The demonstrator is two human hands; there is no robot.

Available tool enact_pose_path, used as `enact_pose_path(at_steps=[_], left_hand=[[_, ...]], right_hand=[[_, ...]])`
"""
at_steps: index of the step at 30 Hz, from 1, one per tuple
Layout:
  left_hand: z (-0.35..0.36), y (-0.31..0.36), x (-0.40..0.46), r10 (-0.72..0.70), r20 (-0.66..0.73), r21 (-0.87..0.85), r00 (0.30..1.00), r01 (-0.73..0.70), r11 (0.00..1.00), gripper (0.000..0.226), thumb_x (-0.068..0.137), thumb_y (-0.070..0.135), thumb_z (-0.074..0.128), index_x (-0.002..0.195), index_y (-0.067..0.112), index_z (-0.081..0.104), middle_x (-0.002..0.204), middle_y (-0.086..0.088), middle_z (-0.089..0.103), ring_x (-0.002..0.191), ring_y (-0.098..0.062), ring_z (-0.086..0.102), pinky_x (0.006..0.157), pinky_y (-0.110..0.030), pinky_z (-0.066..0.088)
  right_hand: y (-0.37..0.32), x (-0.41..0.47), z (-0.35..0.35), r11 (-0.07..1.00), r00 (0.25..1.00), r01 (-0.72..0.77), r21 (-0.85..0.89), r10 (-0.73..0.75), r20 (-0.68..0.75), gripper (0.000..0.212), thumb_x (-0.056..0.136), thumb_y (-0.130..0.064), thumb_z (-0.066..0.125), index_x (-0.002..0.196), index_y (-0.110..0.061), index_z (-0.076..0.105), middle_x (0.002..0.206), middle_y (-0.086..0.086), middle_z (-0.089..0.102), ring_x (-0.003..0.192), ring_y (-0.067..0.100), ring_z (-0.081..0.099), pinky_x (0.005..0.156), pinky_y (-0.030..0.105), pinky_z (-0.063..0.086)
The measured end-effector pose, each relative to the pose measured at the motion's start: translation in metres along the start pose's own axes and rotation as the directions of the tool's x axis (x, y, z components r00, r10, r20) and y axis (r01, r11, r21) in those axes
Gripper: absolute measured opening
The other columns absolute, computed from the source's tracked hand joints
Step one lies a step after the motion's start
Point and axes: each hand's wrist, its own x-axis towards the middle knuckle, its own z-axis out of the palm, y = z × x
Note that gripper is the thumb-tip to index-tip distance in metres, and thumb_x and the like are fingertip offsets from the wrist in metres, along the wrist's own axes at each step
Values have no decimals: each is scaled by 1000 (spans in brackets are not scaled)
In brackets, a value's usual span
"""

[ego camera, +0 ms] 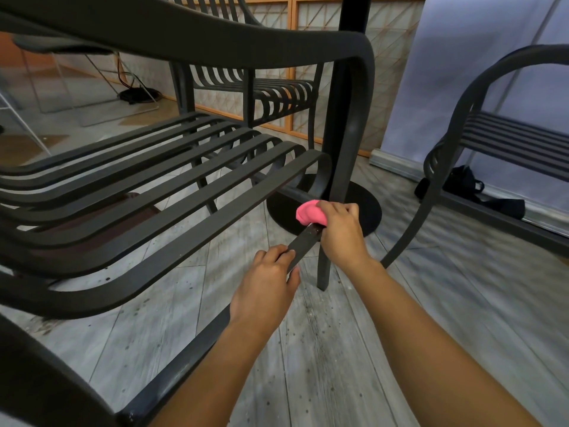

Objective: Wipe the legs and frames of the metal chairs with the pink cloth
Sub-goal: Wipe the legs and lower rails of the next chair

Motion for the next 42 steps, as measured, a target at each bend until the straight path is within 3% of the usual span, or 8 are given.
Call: enact_pose_path(at_steps=[8,17,23,26,30,34,38,42], left_hand=[[0,0,0,-2,-2,-14,1000,2,1000,39,97,32,43,134,21,48,136,10,46,119,-7,41,95,-21,40],[-2,1,0,9,-12,-34,1000,-10,999,37,96,29,45,132,18,51,134,6,49,116,-10,44,93,-23,42],[-4,0,-1,-1,-37,-104,999,-2,995,30,95,25,48,124,18,55,123,4,56,106,-10,51,86,-22,44],[-5,0,0,-40,-53,-154,998,31,988,31,94,25,49,124,20,53,120,4,56,103,-9,54,85,-22,47],[-5,0,1,-80,-59,-168,995,69,983,32,95,27,48,126,21,52,122,6,55,104,-8,55,85,-20,47],[-4,1,2,-101,-62,-171,993,90,981,32,95,29,49,126,23,52,121,7,55,102,-7,56,86,-20,50],[-3,0,1,-87,-69,-161,994,75,984,30,95,30,49,124,23,53,119,7,54,102,-6,54,85,-18,47],[-2,-2,1,-59,-79,-150,995,46,988,29,95,29,48,122,22,54,118,8,54,102,-5,52,82,-16,44]], right_hand=[[-4,-8,0,1000,1000,17,15,-17,17,42,89,-7,54,130,-18,53,127,10,52,116,28,33,94,37,36],[-21,-23,2,999,1000,12,31,-13,21,39,89,-17,58,128,-19,55,124,9,53,115,25,34,97,34,36],[-24,-32,-1,990,999,8,139,-14,38,39,89,-6,52,125,-20,57,119,5,55,110,19,35,91,28,35],[-15,-36,2,963,997,-59,264,69,-29,40,87,0,48,116,-23,62,108,-2,62,107,17,44,83,19,33],[1,-37,-14,915,972,-169,367,216,-89,36,88,-2,49,116,-21,62,108,0,62,105,18,53,88,30,47],[11,-30,-35,951,965,-152,269,202,-166,41,90,-2,49,127,-18,54,116,6,52,108,18,48,83,22,36],[8,-10,-35,998,965,-41,-45,28,-260,45,88,-6,57,131,-14,50,117,14,50,110,28,44,92,39,43],[0,10,-17,923,977,71,-378,-140,-160,56,74,-8,73,126,-6,52,114,22,56,106,38,50,92,47,42]])
